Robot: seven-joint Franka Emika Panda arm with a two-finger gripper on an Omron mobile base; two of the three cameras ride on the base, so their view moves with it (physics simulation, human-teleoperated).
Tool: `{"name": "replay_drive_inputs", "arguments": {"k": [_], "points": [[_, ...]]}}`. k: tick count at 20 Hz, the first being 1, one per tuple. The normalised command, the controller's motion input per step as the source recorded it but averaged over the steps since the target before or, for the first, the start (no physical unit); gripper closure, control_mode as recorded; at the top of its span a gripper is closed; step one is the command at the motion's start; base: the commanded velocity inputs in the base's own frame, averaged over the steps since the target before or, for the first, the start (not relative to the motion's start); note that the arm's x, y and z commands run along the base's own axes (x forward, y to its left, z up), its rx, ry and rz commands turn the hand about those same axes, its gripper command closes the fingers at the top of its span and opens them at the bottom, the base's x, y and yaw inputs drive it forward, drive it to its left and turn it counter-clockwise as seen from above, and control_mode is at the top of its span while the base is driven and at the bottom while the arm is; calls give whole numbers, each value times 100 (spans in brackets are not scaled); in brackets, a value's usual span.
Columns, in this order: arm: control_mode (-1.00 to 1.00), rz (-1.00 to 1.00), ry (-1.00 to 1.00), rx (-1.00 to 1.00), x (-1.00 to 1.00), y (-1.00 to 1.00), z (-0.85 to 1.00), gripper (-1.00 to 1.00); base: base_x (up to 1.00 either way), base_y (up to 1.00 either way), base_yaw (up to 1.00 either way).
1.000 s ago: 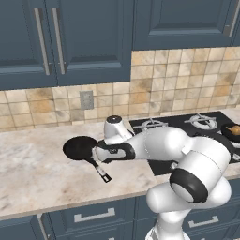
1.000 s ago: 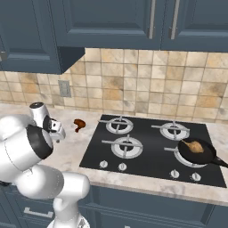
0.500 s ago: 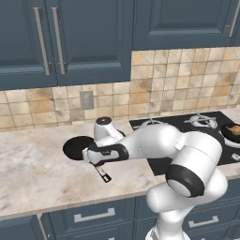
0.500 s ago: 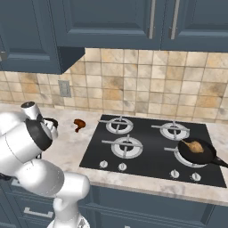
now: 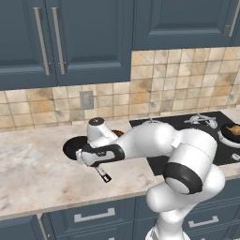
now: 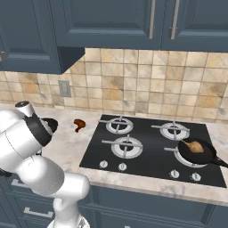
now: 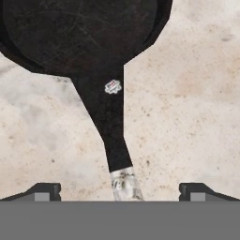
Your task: Place both pans onto different burners. Then place the onion and the chicken drumstick on different pans.
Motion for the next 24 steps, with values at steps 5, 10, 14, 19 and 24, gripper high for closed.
{"name": "replay_drive_inputs", "arguments": {"k": [5,10,14,19,24], "points": [[-100,0,0,0,0,0,-3,-100,0,0,0],[-100,0,0,0,0,0,-17,-100,0,0,0],[-100,0,0,0,0,0,-20,-100,0,0,0],[-100,0,0,0,0,0,-22,-100,0,0,0],[-100,0,0,0,0,0,-22,-100,0,0,0]]}}
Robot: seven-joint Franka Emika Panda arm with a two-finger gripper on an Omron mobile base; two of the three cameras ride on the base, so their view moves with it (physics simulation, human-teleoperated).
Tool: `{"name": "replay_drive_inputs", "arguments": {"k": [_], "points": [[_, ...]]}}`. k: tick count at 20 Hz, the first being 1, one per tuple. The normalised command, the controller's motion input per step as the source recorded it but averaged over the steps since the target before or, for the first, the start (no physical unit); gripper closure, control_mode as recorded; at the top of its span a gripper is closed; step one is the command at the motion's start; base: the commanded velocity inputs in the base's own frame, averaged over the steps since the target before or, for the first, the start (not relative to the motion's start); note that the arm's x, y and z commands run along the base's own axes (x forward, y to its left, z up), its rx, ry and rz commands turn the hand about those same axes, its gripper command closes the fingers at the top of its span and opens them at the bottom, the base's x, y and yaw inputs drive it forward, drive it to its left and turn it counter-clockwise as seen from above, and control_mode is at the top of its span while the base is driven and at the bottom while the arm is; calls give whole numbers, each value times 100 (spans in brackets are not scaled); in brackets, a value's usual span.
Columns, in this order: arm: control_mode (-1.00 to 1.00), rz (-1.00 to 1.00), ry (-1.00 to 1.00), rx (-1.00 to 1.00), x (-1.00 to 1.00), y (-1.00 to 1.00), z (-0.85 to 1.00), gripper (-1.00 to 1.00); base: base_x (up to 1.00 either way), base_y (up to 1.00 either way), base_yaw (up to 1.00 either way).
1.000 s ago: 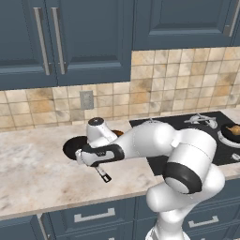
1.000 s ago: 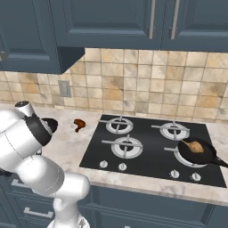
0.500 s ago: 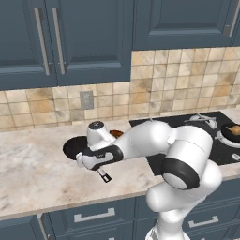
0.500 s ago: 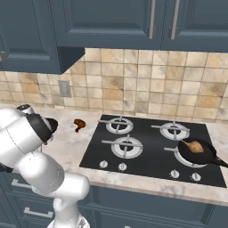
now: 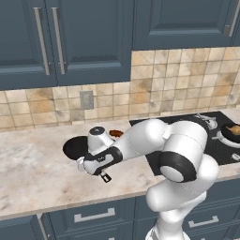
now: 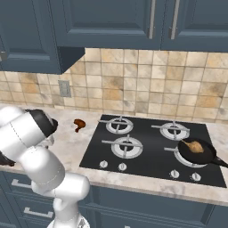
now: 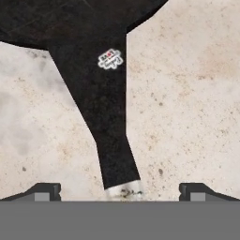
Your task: Place both pans onto different burners. Then place the onion and the chicken drumstick on different pans.
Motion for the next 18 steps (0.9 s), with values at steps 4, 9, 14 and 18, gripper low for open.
{"name": "replay_drive_inputs", "arguments": {"k": [4,9,14,18], "points": [[-100,0,0,0,0,0,-19,-100,0,0,0],[-100,0,0,0,0,0,-15,-100,0,0,0],[-100,0,0,0,0,0,-2,100,0,0,0],[-100,0,0,0,0,0,0,100,0,0,0]]}}
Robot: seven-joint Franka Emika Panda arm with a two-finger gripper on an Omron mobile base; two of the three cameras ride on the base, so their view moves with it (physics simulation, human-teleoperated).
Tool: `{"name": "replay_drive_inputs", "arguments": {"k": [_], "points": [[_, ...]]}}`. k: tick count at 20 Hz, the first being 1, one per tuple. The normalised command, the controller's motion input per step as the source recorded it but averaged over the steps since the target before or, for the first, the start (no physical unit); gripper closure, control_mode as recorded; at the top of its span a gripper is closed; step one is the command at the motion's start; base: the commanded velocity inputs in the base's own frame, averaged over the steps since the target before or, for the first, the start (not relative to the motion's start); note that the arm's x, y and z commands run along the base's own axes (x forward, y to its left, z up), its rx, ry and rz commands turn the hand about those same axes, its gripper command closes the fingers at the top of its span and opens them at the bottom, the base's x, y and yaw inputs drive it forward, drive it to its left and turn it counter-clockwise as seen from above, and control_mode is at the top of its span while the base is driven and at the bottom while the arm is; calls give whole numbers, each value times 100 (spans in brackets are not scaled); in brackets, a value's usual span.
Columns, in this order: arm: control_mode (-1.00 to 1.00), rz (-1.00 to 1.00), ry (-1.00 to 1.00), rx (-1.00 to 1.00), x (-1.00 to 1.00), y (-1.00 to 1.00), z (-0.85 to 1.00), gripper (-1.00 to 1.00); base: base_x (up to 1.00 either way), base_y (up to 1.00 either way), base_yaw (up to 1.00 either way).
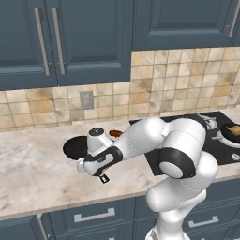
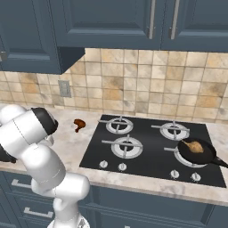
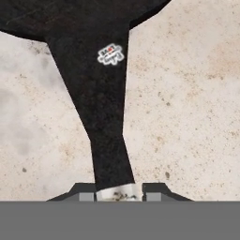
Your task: Place both pans onto different burners. Then place the onion and the chicken drumstick on different pans.
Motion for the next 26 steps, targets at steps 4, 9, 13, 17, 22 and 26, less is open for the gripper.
{"name": "replay_drive_inputs", "arguments": {"k": [4,9,13,17,22,26], "points": [[-100,0,0,0,0,0,0,100,0,0,0],[-100,0,0,0,0,0,0,100,0,0,0],[-100,0,0,0,0,0,3,100,0,0,0],[-100,0,0,0,0,-7,27,100,0,0,0],[-100,0,0,0,-4,-12,38,100,0,0,0],[-100,0,0,1,-10,-27,34,100,0,0,0]]}}
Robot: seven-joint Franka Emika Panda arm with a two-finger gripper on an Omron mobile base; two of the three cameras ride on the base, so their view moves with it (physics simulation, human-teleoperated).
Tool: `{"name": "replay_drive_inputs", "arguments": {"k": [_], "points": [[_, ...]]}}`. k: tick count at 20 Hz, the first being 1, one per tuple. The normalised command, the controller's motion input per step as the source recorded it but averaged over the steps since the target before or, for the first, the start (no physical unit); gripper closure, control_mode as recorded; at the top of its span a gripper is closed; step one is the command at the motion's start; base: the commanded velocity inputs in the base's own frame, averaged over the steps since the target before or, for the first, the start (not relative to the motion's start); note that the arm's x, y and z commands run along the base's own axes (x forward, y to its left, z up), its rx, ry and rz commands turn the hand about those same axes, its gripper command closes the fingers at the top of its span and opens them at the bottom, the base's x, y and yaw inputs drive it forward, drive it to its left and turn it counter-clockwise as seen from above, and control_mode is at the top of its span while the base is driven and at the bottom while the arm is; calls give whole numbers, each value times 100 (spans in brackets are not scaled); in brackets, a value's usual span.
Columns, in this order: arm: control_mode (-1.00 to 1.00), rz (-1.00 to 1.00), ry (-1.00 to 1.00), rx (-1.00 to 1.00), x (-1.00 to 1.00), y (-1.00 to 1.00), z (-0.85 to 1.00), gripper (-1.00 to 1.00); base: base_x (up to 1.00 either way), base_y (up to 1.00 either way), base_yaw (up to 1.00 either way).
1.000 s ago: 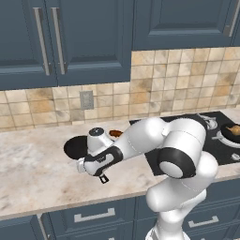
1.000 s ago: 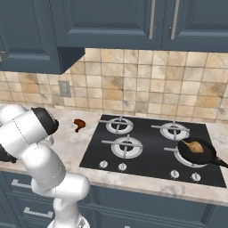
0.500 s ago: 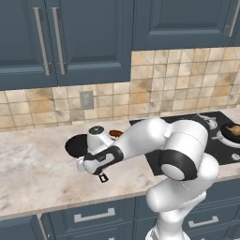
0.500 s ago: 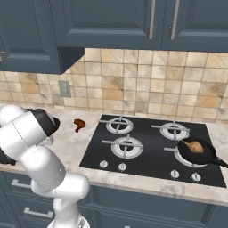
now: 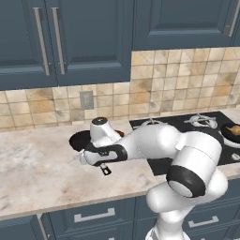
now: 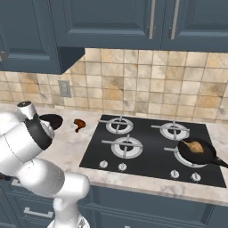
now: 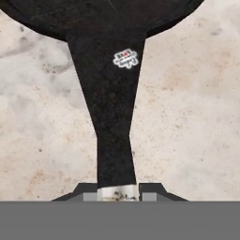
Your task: Place both pans onto different burners. Then place the onion and the chicken drumstick on different pans.
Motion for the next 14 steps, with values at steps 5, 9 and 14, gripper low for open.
{"name": "replay_drive_inputs", "arguments": {"k": [5,9,14], "points": [[-100,0,-3,0,-15,-41,12,100,0,0,0],[-100,0,-12,0,-10,-38,0,100,0,0,0],[-100,0,-16,0,-11,-31,7,100,0,0,0]]}}
